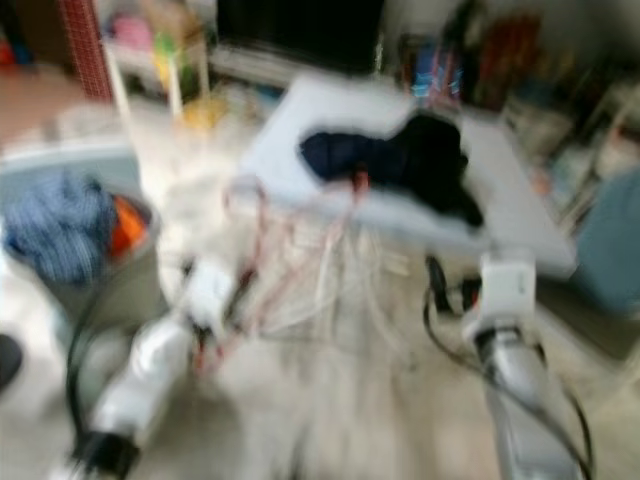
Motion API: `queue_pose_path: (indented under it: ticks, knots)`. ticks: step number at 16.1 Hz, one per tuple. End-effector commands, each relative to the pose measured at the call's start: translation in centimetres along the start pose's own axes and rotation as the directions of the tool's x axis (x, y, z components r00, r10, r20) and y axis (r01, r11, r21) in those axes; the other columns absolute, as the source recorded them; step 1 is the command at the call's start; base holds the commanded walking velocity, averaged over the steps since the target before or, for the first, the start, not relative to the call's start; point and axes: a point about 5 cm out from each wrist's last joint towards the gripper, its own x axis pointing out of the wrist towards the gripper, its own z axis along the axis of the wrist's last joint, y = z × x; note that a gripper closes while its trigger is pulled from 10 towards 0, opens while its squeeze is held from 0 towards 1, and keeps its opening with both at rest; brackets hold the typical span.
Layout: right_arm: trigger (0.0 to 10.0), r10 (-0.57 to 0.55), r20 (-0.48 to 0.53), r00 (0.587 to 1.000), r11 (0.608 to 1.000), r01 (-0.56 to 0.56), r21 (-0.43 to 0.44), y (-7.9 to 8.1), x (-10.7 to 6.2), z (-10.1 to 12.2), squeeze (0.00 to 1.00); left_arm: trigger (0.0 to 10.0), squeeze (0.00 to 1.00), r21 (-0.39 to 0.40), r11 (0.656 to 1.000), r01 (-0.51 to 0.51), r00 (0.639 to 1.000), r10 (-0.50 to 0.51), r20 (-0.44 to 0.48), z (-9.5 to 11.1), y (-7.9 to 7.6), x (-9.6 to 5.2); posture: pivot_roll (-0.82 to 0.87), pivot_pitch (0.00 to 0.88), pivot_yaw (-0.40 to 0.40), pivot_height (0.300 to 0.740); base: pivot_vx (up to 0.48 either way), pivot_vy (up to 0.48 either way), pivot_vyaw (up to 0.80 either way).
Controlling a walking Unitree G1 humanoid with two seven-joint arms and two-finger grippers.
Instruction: Hang hanger
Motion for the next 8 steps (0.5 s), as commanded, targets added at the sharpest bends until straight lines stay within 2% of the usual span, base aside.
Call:
queue_pose_path:
  ticks: [1, 3, 4, 5, 6, 7, 8]
  knots:
    - [10.0, 0.014, -0.01, 1.0, 0.999, -0.014, -0.029, -0.4, 0.0, 0.0, 0.0, 10.0, 0.0, 0.017, 0.997, 0.079, 0.997, -0.079, 0.014, 0.7, 0.0, 0.4, 0.19, 0.0, -0.171, 0.74, 0.0, 0.0, 0.0]
    - [10.0, 0.077, -0.033, 0.997, 0.993, -0.079, -0.087, -0.8, -0.2, -0.1, 0.0, 10.0, 0.0, 0.039, 0.965, 0.259, 0.966, -0.258, -0.015, 0.6, -0.1, 0.2, 0.19, 0.0, -0.171, 0.74, 0.0, 0.0, 0.0]
    - [10.0, 0.232, -0.113, 0.966, 0.943, -0.252, -0.217, -1.4, -0.8, -0.3, 0.0, 10.0, 0.0, 0.092, 0.882, 0.463, 0.885, -0.453, -0.111, -0.4, -0.6, -0.4, 0.18, 0.0, -0.169, 0.74, 0.0, 0.0, 0.0]
    - [10.0, 0.369, -0.214, 0.905, 0.854, -0.42, -0.306, -1.6, -1.6, -0.7, 0.0, 10.0, 0.0, 0.133, 0.797, 0.589, 0.803, -0.559, -0.208, -1.4, -0.8, -1.1, 0.18, 0.0, -0.165, 0.74, 0.0, 0.0, 0.0]
    - [10.0, 0.408, -0.248, 0.878, 0.819, -0.473, -0.324, -1.6, -1.9, -0.8, 0.0, 10.0, 0.0, 0.145, 0.775, 0.615, 0.782, -0.577, -0.235, -1.7, -0.8, -1.3, 0.18, 0.0, -0.164, 0.74, 0.0, 0.0, 0.0]
    - [10.0, 0.505, -0.352, 0.788, 0.712, -0.611, -0.345, -1.5, -2.8, -1.1, 0.0, 10.0, 0.0, 0.179, 0.723, 0.667, 0.739, -0.613, -0.28, -2.0, -0.9, -1.4, 0.17, 0.0, -0.162, 0.74, 0.0, 0.0, 0.0]
    - [10.0, 0.564, -0.417, 0.712, 0.638, -0.697, -0.327, -1.3, -3.5, -1.3, 0.0, 10.0, 0.0, 0.211, 0.696, 0.686, 0.723, -0.622, -0.301, -2.1, -1.0, -1.4, 0.17, 0.0, -0.159, 0.74, 0.0, 0.0, 0.0]
